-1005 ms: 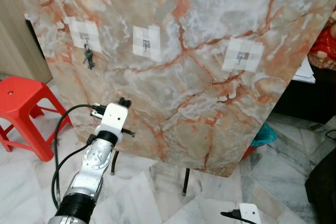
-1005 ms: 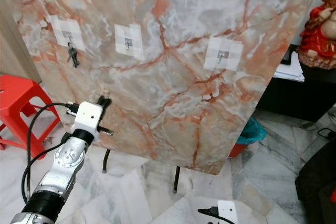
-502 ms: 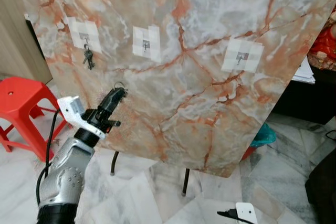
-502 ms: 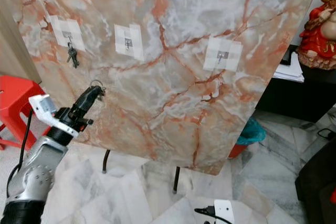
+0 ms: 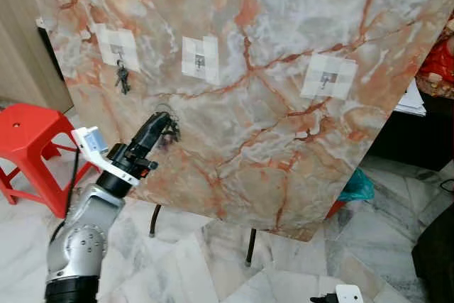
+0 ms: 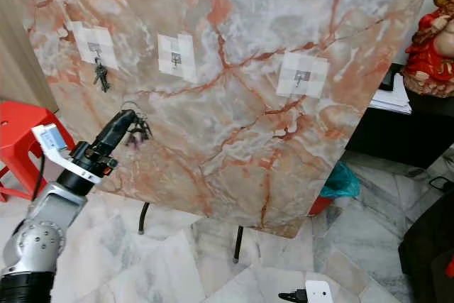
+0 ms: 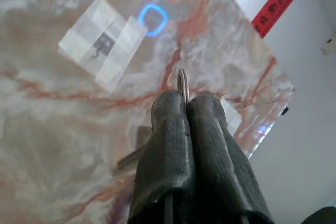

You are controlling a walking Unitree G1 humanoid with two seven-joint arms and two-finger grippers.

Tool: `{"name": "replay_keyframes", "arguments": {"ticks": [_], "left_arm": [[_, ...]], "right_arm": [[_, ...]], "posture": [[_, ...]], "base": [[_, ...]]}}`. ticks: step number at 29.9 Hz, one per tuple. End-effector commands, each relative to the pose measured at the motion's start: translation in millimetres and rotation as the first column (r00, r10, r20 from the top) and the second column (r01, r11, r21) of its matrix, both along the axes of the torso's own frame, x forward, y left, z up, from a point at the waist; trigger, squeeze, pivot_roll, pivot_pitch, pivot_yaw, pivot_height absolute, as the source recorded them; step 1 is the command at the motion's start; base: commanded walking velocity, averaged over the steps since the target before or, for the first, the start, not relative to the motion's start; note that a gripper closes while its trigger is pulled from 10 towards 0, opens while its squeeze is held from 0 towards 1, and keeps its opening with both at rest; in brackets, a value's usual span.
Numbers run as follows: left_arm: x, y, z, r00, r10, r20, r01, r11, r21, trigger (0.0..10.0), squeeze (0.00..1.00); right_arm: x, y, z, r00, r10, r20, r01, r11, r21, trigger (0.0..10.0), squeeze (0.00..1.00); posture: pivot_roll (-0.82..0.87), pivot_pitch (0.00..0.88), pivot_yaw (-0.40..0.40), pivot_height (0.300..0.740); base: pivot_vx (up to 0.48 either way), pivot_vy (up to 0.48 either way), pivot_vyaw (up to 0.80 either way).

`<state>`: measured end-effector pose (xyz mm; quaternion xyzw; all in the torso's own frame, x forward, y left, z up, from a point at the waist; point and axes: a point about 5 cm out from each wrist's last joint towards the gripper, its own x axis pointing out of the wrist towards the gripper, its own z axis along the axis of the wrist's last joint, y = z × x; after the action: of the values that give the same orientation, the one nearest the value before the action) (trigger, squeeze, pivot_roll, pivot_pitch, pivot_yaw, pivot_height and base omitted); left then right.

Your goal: Hang keys on a hook

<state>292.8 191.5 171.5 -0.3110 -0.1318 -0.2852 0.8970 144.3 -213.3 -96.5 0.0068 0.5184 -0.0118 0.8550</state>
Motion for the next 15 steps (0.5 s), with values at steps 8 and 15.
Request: {"name": "replay_keyframes", "arguments": {"ticks": [8, 15], "left_arm": [[18.3, -2.6, -5.9, 0.965, 0.258, -0.053, -0.239, 0.941, 0.238, 10.0, 0.0], [21.2, -0.5, -20.4, 0.895, 0.445, 0.029, -0.386, 0.74, 0.551, 10.0, 0.0]], "right_arm": [[24.6, 19.9, 5.9, 0.999, 0.003, 0.044, -0.004, 1.0, 0.013, 10.0, 0.0], [26.6, 44.7, 3.9, 0.999, 0.017, 0.046, -0.018, 0.999, 0.029, 10.0, 0.0]], "posture": [[0.13, 0.0, -0.112, 0.74], [0.14, 0.0, -0.106, 0.74]], "base": [[0.0, 0.0, 0.0], [0.0, 0.0, 0.0]]}}
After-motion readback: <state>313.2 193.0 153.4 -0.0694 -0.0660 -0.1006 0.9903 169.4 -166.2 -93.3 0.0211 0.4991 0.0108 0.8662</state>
